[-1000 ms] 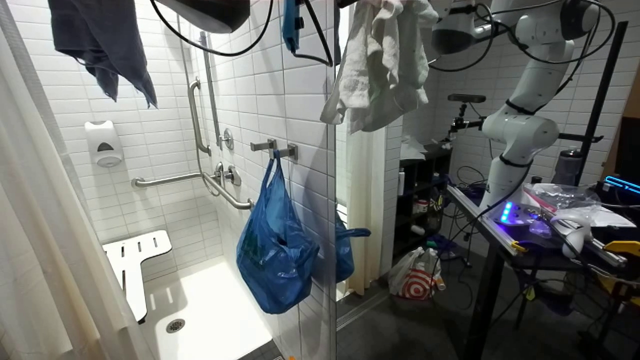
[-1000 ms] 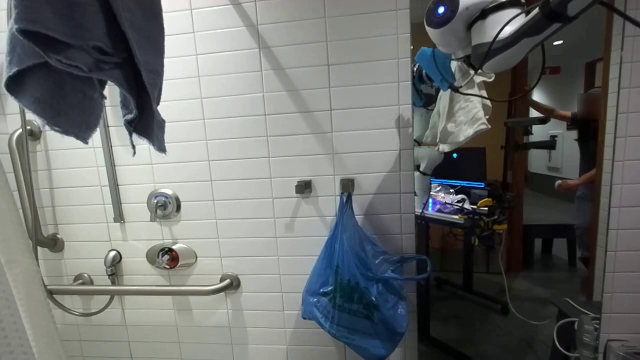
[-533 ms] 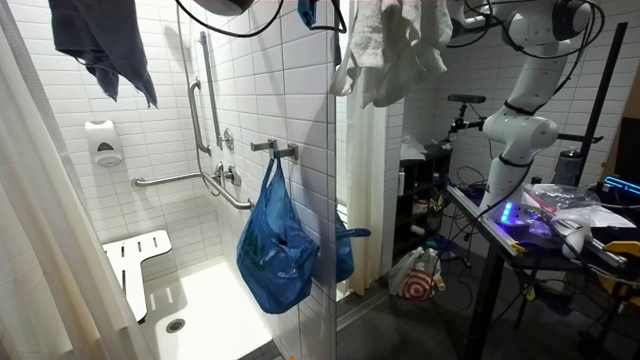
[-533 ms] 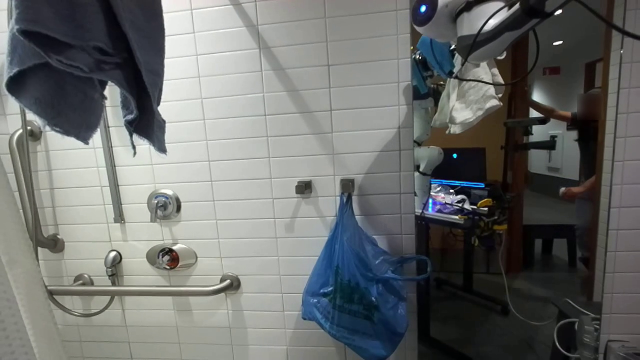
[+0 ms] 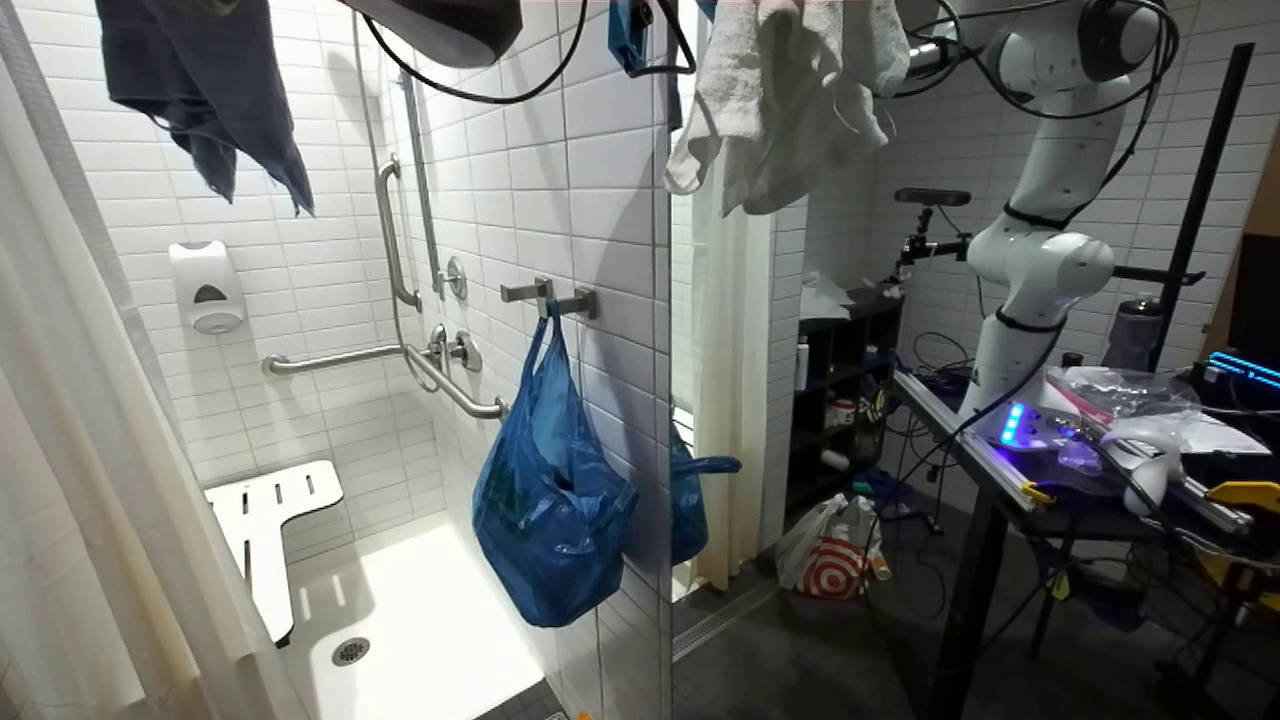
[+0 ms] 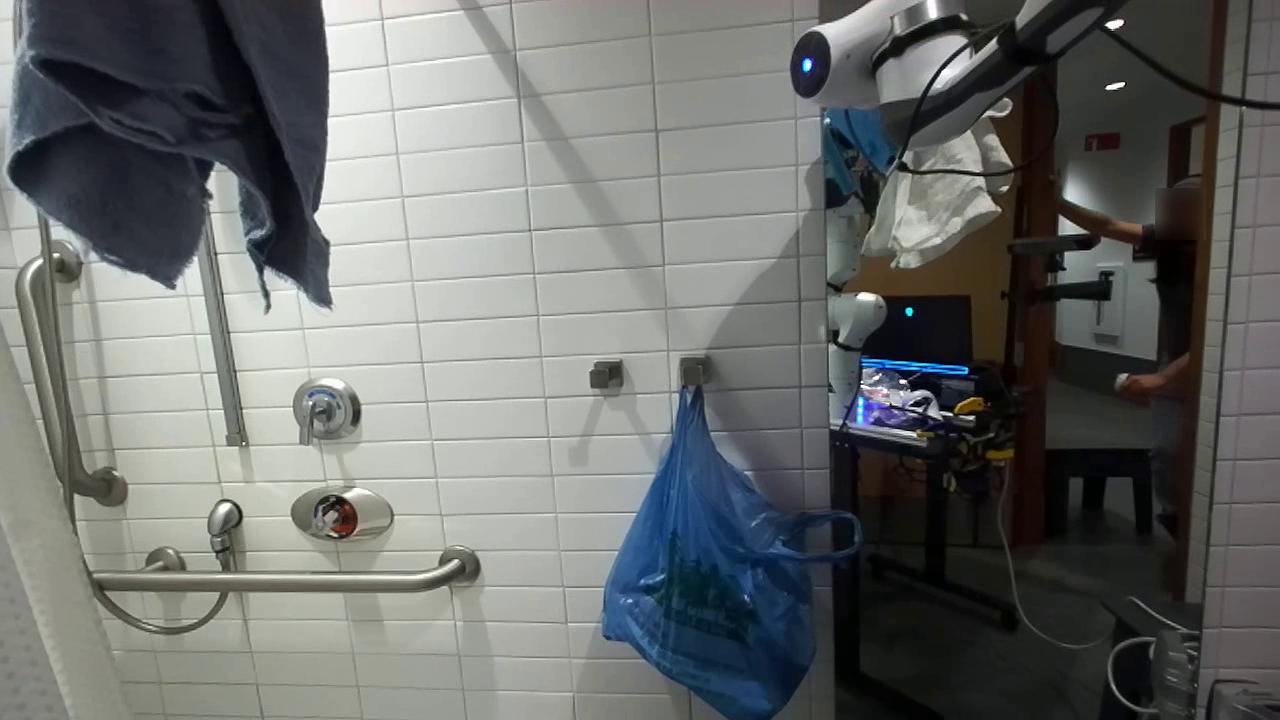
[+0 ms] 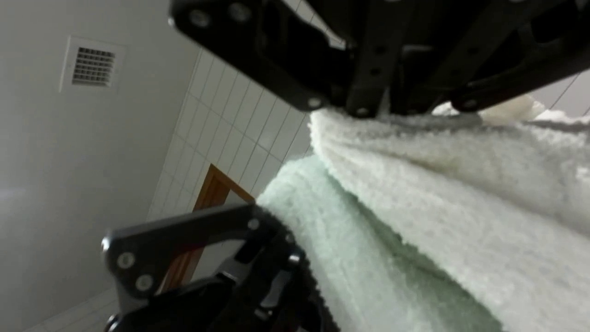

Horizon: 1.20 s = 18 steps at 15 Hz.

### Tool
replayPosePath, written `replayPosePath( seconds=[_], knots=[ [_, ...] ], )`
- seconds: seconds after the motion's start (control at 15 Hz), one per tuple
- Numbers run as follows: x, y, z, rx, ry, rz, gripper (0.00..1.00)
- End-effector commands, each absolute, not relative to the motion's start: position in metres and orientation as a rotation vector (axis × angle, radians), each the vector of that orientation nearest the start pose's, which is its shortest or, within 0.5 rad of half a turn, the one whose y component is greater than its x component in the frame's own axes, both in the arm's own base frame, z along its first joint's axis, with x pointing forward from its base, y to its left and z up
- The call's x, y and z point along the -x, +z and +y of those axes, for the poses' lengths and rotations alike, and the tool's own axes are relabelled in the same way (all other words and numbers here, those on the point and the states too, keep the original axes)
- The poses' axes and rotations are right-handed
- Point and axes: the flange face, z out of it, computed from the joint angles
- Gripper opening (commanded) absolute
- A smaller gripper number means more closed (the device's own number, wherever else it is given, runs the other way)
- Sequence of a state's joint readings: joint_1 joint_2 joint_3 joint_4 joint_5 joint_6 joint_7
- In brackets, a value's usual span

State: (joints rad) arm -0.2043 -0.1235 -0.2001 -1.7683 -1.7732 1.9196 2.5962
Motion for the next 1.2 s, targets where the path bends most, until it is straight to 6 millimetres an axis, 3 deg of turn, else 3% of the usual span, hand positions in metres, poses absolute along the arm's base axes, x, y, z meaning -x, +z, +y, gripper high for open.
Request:
replayPosePath(
  seconds=[0.0,0.67,0.8,1.13],
  knots=[
    [-0.508,0.703,-0.285,-0.607,1.951,-1.629,0.01],
    [-0.516,0.696,-0.251,-0.679,1.987,-1.601,0.01],
    [-0.513,0.661,-0.25,-0.813,1.934,-1.676,0.01],
    [-0.497,0.614,-0.241,-1.024,1.884,-1.691,0.01]
  ],
)
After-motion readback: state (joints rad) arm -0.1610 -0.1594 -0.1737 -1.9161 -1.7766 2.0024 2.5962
